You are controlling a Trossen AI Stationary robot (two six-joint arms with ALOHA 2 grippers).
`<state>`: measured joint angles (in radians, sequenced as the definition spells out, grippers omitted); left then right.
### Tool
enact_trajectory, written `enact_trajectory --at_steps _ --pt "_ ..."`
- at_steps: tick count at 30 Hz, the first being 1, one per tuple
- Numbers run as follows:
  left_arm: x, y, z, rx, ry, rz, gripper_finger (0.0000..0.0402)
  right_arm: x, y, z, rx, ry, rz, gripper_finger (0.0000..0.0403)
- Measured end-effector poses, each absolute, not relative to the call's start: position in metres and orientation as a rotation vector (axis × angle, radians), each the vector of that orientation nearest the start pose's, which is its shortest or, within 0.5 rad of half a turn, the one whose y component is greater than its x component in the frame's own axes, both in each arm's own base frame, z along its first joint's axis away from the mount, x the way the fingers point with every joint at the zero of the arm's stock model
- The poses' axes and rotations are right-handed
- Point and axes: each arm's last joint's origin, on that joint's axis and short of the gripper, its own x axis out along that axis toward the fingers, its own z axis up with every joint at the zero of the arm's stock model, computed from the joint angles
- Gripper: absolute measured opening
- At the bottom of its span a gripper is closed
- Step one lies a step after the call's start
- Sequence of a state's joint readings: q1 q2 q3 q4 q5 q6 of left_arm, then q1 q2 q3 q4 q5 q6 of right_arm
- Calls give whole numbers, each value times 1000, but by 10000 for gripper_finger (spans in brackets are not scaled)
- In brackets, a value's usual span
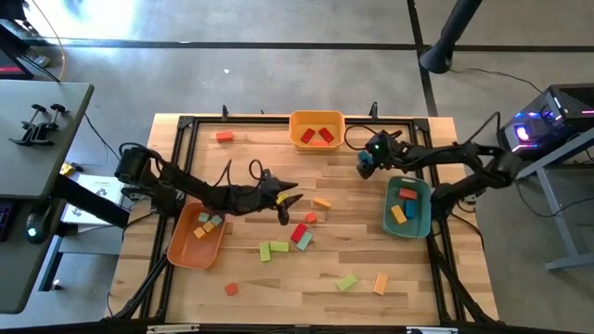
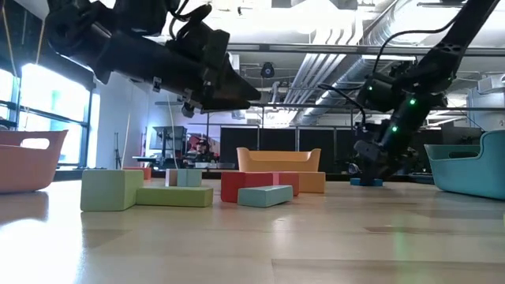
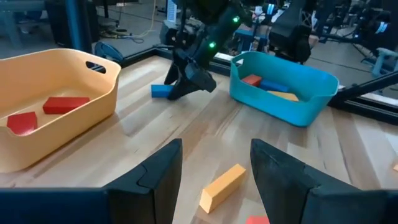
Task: Sort blocks by size
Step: Put the blue thin rectangular block into the yellow bin
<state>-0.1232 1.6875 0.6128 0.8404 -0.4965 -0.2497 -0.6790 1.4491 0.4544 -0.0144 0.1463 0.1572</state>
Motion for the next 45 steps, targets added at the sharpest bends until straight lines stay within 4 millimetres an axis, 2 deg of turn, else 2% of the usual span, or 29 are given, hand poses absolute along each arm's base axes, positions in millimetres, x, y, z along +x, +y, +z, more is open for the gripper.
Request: enact_trajectory --at_steps 5,12,18,22,26,30,33,38,45 --pt "311 -21 157 -189 175 386 177 174 -145 105 436 966 -802 250" --pt "311 -22 159 -100 177 370 177 185 -129 105 414 974 -685 127" --pt "312 -23 160 140 208 321 177 202 -92 123 419 880 -436 127" --pt "314 -22 162 374 230 241 177 221 -69 149 334 676 -199 127" --pt "323 -20 174 575 195 153 185 234 -51 167 276 508 15 127" --pt "336 -12 190 587 141 111 208 241 -42 179 260 385 115 127" --pt "345 -8 192 663 137 55 226 243 -38 184 267 333 182 127" --pt "360 -7 183 792 159 -14 240 244 -35 185 275 324 210 128" --pt "387 -7 167 833 190 11 241 243 -38 184 306 340 194 128"
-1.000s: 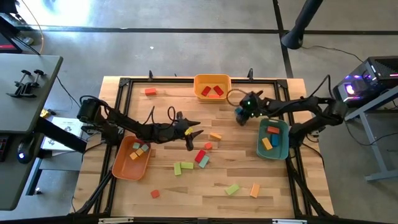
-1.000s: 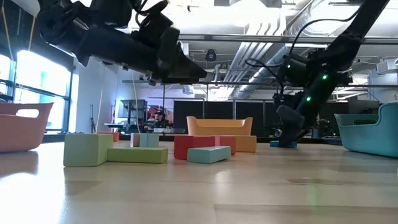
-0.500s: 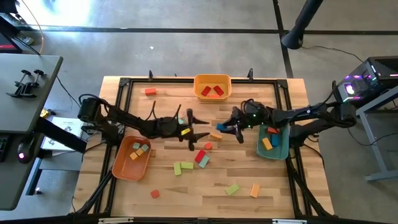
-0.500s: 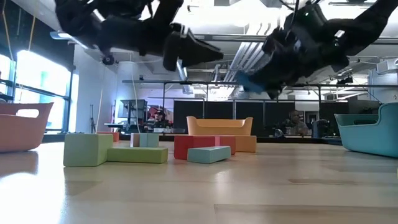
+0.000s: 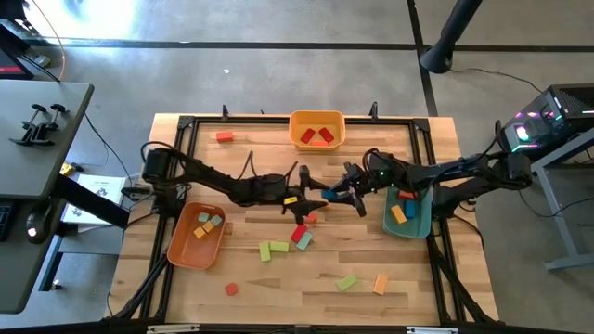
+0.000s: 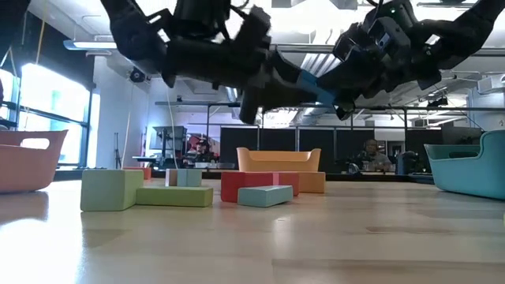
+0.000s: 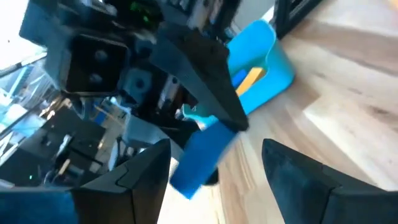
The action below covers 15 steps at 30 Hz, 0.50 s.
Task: Sort blocks by size
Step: Put the blue thin rectangular block into the yellow bin
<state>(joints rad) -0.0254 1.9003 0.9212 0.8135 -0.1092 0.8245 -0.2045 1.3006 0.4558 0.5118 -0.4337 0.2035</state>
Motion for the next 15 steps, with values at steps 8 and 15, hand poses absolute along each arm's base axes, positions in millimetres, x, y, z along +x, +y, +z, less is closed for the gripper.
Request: enact_trajectory --at_steps 8,15 --pt "396 -4 163 841 205 19 203 246 -44 171 355 401 156 128" --pt "395 3 157 799 255 -20 140 249 -45 164 384 421 149 129"
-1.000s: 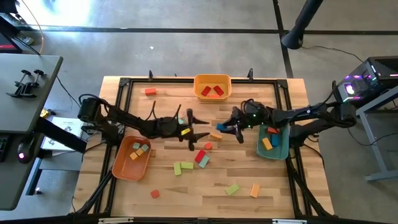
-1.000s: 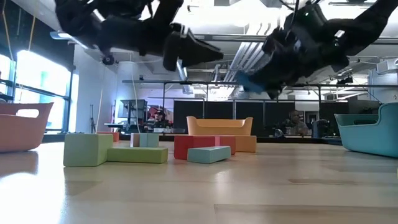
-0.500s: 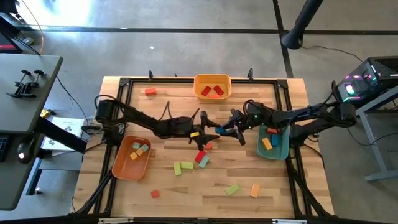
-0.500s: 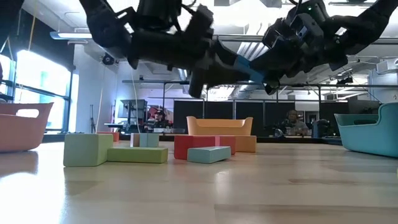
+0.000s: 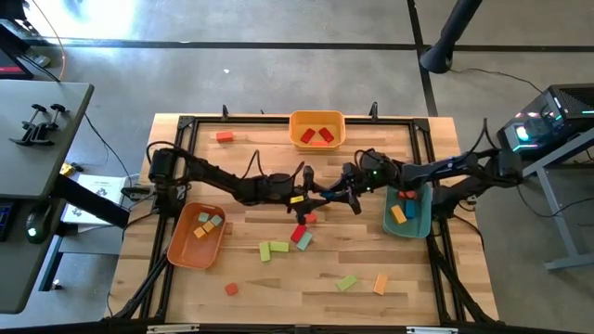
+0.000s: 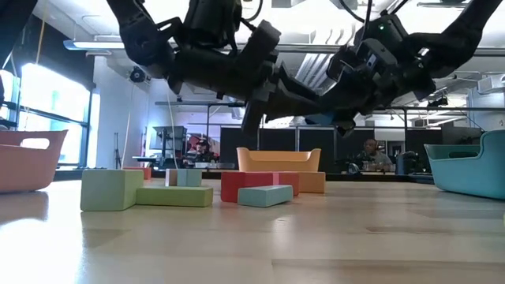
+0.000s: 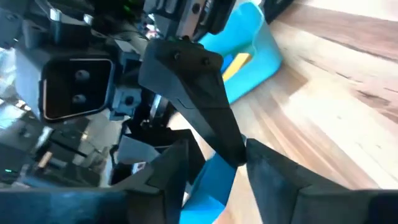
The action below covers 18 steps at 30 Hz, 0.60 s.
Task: Sort blocks by size
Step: Put the blue thin rectangular block into the yellow bin
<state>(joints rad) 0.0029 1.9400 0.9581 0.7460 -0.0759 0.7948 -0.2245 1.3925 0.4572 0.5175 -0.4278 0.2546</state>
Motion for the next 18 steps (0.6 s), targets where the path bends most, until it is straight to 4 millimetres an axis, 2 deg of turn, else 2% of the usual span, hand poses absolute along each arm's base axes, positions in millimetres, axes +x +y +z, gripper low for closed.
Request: enact_trajectory --at_steps 4,8,12,18 --pt "395 5 155 784 274 -26 115 251 -45 161 398 423 163 129" --pt "395 5 155 813 274 -33 114 250 -45 161 427 425 168 129" --pt "394 4 154 877 291 -26 144 249 -48 162 500 428 199 129" --pt "394 7 154 873 295 -10 192 247 -53 163 595 441 254 129"
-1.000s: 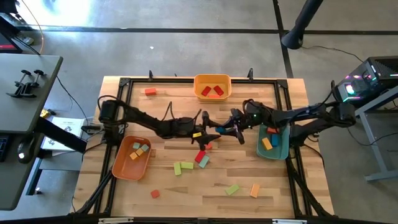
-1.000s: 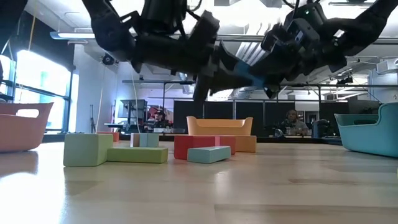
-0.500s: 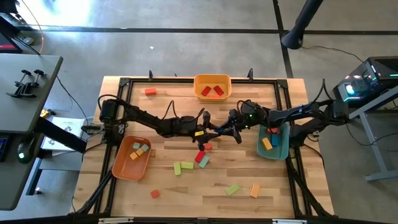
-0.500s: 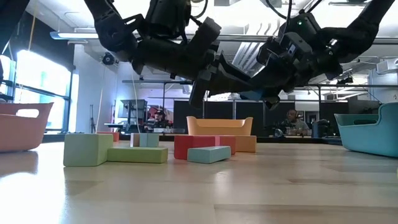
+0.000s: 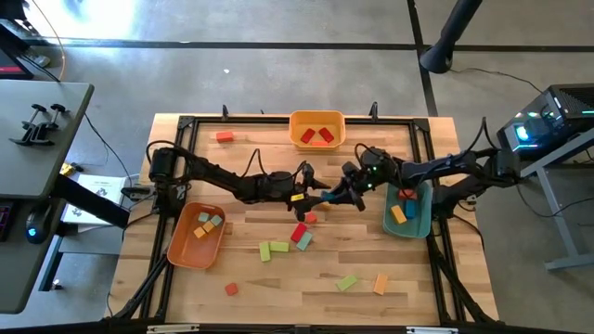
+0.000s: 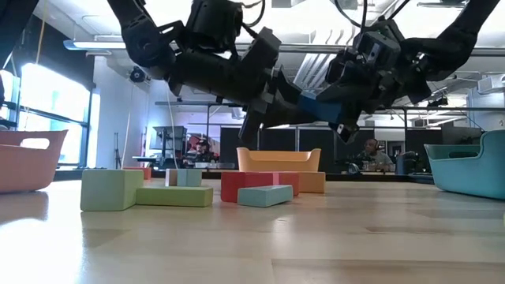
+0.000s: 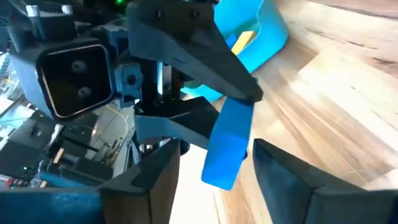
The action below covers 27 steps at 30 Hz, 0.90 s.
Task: Sort blocks by size
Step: Put the blue thin rectangular block into the yellow bin
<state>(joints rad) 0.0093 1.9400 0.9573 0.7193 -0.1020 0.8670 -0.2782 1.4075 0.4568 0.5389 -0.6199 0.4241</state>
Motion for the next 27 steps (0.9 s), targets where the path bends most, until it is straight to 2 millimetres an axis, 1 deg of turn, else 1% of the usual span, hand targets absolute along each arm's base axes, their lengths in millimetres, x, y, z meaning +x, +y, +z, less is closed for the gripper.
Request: enact_trajectory --at_steps 4,8,17,23,27 --pt "395 6 155 867 271 -36 196 247 -54 163 608 442 250 129" --pt "395 4 155 824 242 -89 185 247 -54 163 607 440 249 129" --pt "395 3 157 805 215 -107 133 247 -54 163 611 439 243 129" --pt "395 -1 157 776 192 -146 103 249 -46 163 610 448 251 130" --pt "395 -5 156 731 203 -152 73 250 -44 163 610 439 200 148"
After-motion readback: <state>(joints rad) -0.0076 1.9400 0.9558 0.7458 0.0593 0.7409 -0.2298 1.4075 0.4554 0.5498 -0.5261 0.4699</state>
